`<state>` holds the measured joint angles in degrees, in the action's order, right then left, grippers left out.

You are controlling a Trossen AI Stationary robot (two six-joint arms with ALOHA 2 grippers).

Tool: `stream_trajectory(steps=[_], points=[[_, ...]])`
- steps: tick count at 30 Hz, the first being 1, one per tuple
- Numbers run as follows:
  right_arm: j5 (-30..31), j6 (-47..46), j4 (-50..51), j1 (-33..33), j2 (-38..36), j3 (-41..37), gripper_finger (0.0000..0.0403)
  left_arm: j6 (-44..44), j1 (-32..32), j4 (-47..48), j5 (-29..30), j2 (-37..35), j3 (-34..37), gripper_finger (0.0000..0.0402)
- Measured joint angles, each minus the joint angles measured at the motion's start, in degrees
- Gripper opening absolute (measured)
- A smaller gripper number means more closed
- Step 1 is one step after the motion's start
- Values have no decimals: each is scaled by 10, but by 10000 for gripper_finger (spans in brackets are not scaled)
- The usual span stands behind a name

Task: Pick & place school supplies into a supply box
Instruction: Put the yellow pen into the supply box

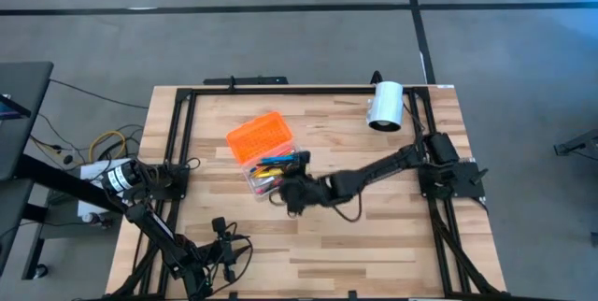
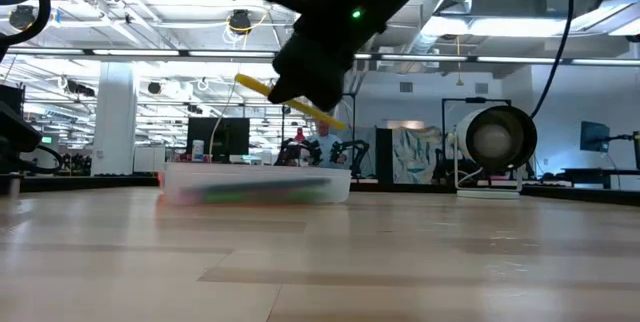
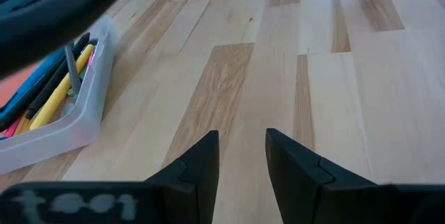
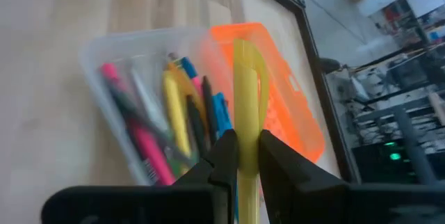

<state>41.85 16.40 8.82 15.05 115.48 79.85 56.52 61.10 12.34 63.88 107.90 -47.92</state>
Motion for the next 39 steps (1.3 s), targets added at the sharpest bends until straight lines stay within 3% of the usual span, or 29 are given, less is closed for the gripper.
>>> stream_trajectory(steps=[7,15,39], points=[[-91,-3,-28,-63,0,0,45,-4,0,1,0,0,0,109],[-146,-59,-33,-96,0,0,51,-4,0,1,0,0,0,109],[-149,-48,-38,-87,0,0,52,-4,0,0,5,0,0,109]])
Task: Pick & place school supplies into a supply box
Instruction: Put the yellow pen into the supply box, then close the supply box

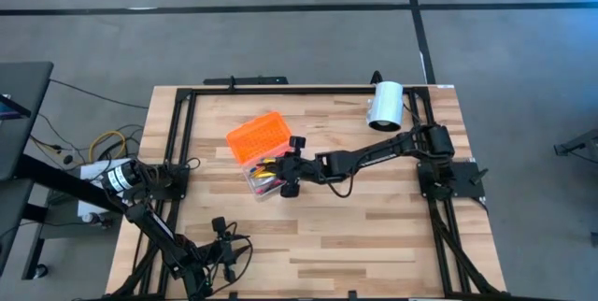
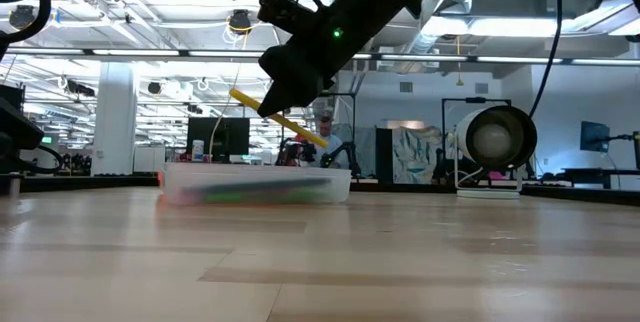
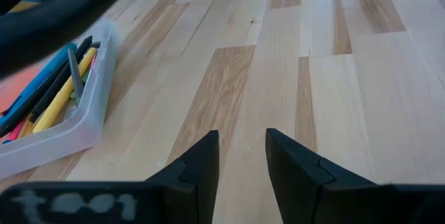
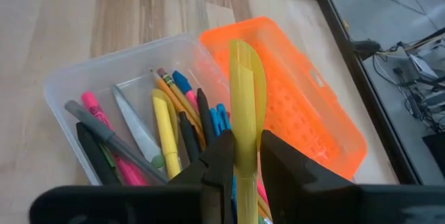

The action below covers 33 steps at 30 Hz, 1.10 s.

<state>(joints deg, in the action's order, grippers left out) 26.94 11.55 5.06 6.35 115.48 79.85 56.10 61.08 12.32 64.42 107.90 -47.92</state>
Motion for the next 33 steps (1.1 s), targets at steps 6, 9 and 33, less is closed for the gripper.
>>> stream_trajectory(steps=[6,9,33], points=[[-3,-5,0,0,0,0,54,0,0,0,0,0,0,109],[-28,-11,0,-1,0,0,72,0,0,0,1,0,0,109],[84,114,27,86,-1,91,221,-234,-3,-23,165,0,-53,109]])
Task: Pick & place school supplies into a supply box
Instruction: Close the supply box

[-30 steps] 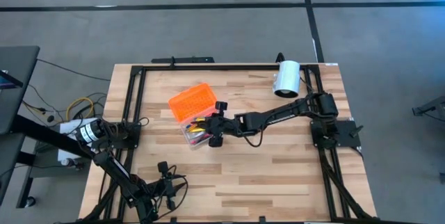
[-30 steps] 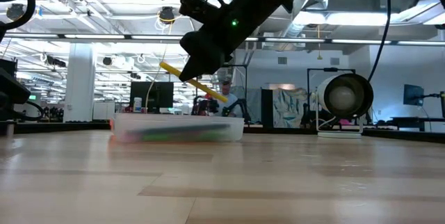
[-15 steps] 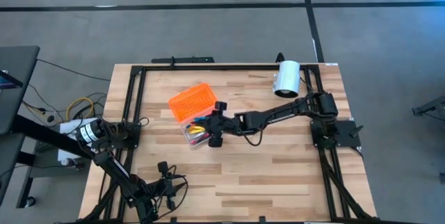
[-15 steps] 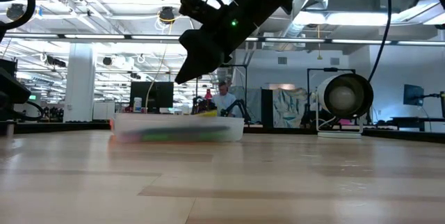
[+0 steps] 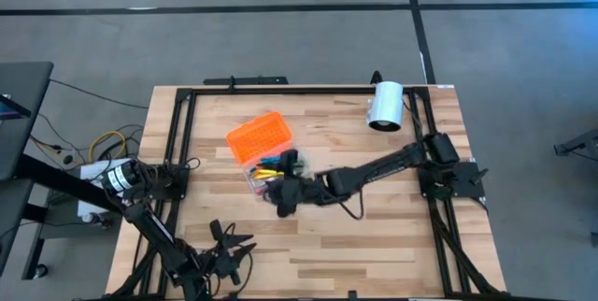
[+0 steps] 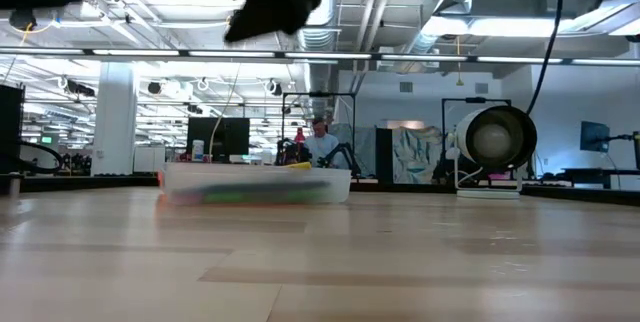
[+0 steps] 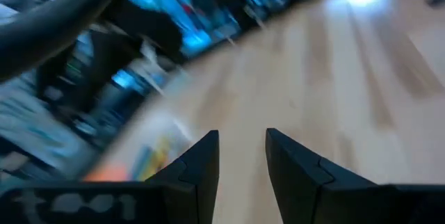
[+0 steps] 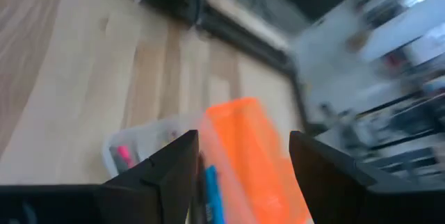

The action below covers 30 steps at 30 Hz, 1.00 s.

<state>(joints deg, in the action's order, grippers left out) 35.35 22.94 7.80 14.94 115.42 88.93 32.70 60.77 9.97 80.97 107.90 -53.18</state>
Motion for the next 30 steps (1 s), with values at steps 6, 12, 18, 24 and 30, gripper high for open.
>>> stream_trajectory(steps=[6,12,18,24,30], points=[[114,59,20,63,-3,46,221,-142,-26,-1,80,0,-70,109],[130,55,92,115,-14,86,221,-251,-74,0,-5,0,-140,109],[168,49,125,162,-42,96,221,-329,-116,-5,-73,0,-190,109],[202,14,199,203,-104,95,221,-450,-147,-3,-79,-1,-246,109],[173,-40,265,241,-178,95,221,-557,-195,-6,-245,-32,-319,109]])
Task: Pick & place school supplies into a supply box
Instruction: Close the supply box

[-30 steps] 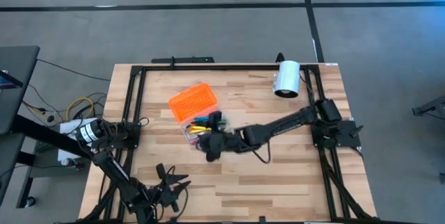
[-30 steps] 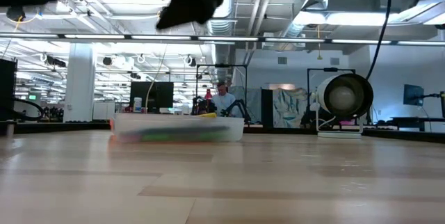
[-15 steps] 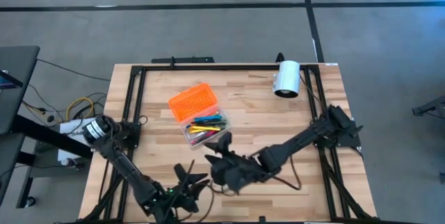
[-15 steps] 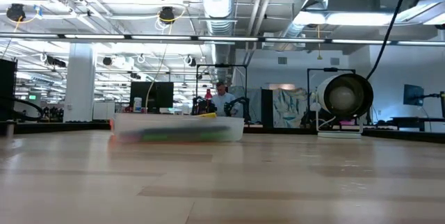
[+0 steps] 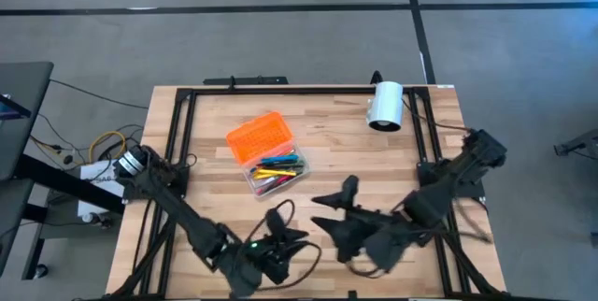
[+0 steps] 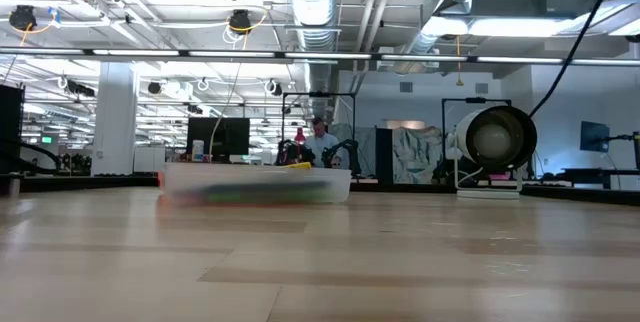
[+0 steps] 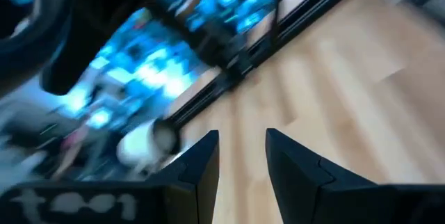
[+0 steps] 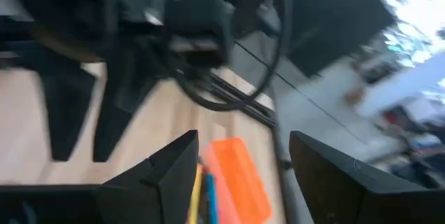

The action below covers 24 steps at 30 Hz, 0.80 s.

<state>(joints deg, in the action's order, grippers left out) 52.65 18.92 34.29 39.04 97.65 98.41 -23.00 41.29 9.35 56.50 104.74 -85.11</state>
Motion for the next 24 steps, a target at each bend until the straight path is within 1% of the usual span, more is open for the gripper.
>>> stream_trajectory(steps=[3,5,7,10,12,14,16,18,19,21,24], points=[[-40,-19,25,14,-36,0,221,-38,-30,1,-111,-15,-33,109],[-55,-29,34,21,-56,0,221,-59,-52,1,-164,-28,-51,109],[-63,-40,46,26,-74,0,221,-73,-73,0,-200,-40,-65,109],[-63,-68,69,30,-93,0,221,-92,-97,4,-205,-64,-70,109],[-63,-99,92,30,-101,0,221,-93,-114,38,-189,-87,-70,109],[-63,-142,122,30,-107,-5,221,-66,-136,106,-174,-115,-70,109],[-62,-185,147,29,-109,-22,221,-8,-169,192,-175,-147,-66,109],[-62,-223,174,29,-107,-41,221,49,-208,260,-190,-182,-48,109],[-60,-240,186,29,-107,-50,221,71,-230,279,-202,-200,-35,109],[-42,-262,187,29,-107,-68,221,96,-268,287,-226,-238,-2,109],[-14,-275,186,21,-107,-97,221,109,-325,281,-261,-294,51,109]])
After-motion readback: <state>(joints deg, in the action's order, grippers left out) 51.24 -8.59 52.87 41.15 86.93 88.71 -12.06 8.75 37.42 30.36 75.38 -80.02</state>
